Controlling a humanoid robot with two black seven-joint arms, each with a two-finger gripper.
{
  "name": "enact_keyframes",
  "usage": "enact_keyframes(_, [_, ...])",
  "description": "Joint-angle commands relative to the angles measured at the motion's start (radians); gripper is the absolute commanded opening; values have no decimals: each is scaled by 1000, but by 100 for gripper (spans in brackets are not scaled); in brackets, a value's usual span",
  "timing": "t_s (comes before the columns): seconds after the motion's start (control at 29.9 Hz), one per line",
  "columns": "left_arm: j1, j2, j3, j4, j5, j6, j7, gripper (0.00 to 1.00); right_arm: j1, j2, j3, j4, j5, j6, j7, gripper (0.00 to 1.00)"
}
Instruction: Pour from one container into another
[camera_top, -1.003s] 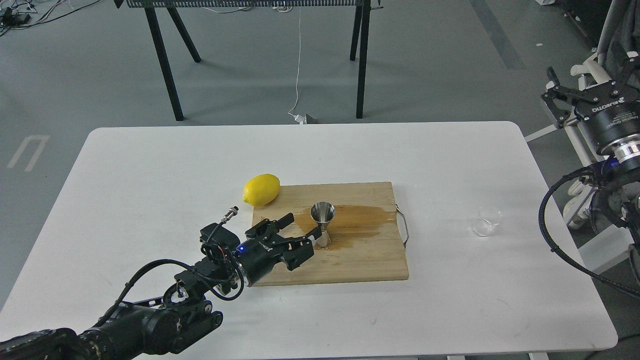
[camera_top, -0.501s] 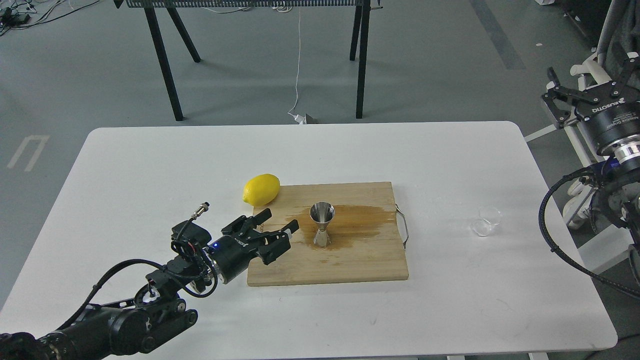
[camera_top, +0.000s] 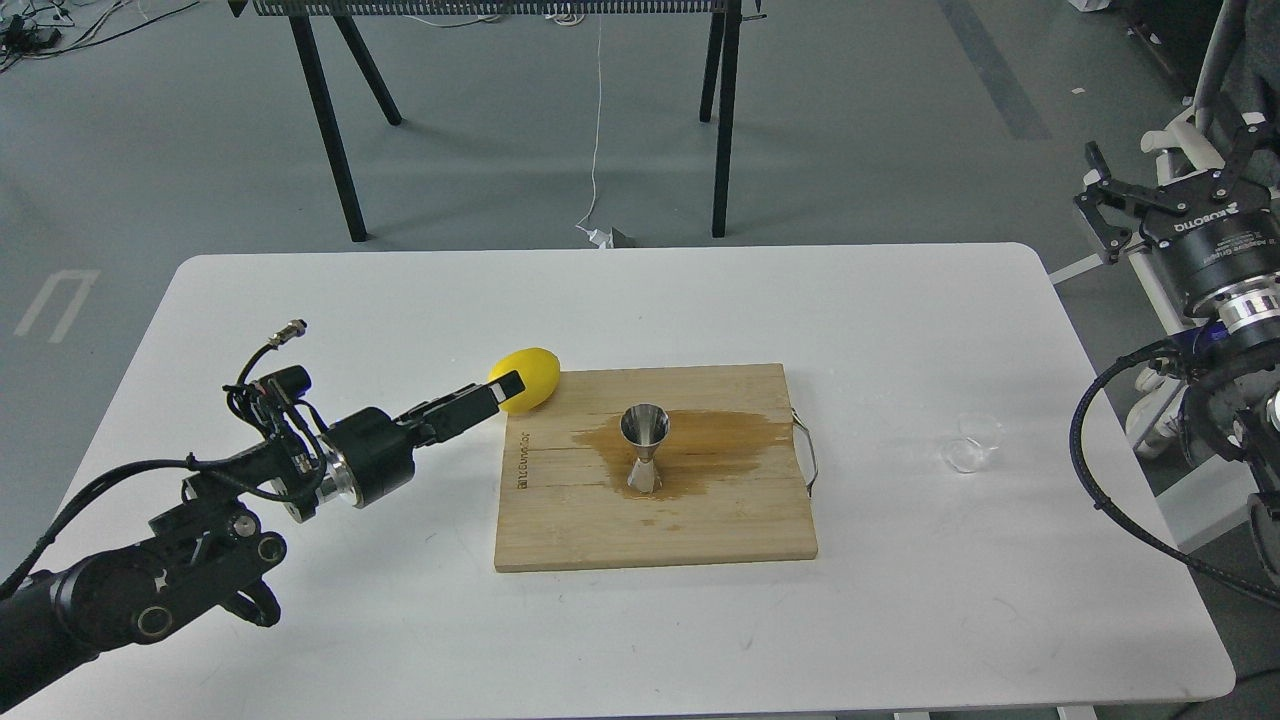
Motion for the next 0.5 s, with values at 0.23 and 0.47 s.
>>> enact_keyframes(0.23, [2, 30, -314, 16, -330, -414, 0, 94, -25, 4, -2, 15, 1, 0, -2, 99])
enact_keyframes(0.47, [-10, 45, -389, 35, -602, -414, 0, 94, -25, 9, -1, 15, 7, 0, -2, 99])
